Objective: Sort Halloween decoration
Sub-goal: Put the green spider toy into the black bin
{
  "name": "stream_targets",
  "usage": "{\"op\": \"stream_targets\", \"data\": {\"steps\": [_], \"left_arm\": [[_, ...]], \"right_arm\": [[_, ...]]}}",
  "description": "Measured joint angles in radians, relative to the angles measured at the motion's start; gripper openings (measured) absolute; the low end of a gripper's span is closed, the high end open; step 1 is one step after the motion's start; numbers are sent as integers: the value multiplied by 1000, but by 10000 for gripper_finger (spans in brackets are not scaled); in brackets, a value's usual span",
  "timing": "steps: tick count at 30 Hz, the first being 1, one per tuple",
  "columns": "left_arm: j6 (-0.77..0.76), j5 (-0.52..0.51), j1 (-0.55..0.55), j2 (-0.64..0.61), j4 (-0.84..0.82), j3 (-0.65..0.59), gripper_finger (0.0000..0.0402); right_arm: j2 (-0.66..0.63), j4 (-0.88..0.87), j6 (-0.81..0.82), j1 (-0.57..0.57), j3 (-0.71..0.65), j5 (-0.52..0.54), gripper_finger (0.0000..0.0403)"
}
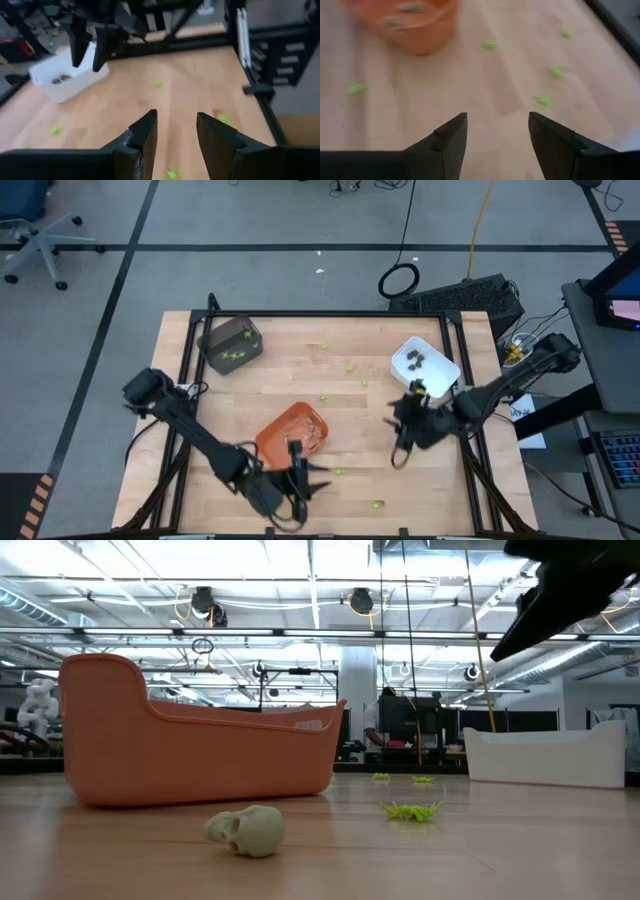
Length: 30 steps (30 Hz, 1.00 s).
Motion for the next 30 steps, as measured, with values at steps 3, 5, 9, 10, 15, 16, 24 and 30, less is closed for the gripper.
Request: {"op": "stream_targets", "data": {"steps": [3, 5, 9, 10, 15, 16, 24, 30], "left_arm": [[-73, -5, -31, 60, -122, 102, 137], [-121, -6, -47, 99, -202, 157, 137], [-207, 2, -67, 178, -311, 222, 137], [-222, 5, -71, 194, -327, 230, 137], [-362, 49, -72, 249, -411, 236, 137], [-405, 81, -67, 250, -426, 236, 137], [-480, 223, -58, 249, -475, 236, 137], [-483, 264, -49, 276, -502, 235, 137]], "right_arm": [[61, 79, -24, 84, 0, 2, 194], [109, 133, -27, 134, 0, 2, 194], [196, 218, -23, 214, 0, 2, 194], [214, 239, -27, 229, 0, 1, 194], [263, 349, -100, 275, 0, -30, 194], [270, 359, -105, 281, 0, -45, 194], [315, 392, -159, 303, 0, -53, 194], [325, 394, -174, 300, 0, -50, 194]]}}
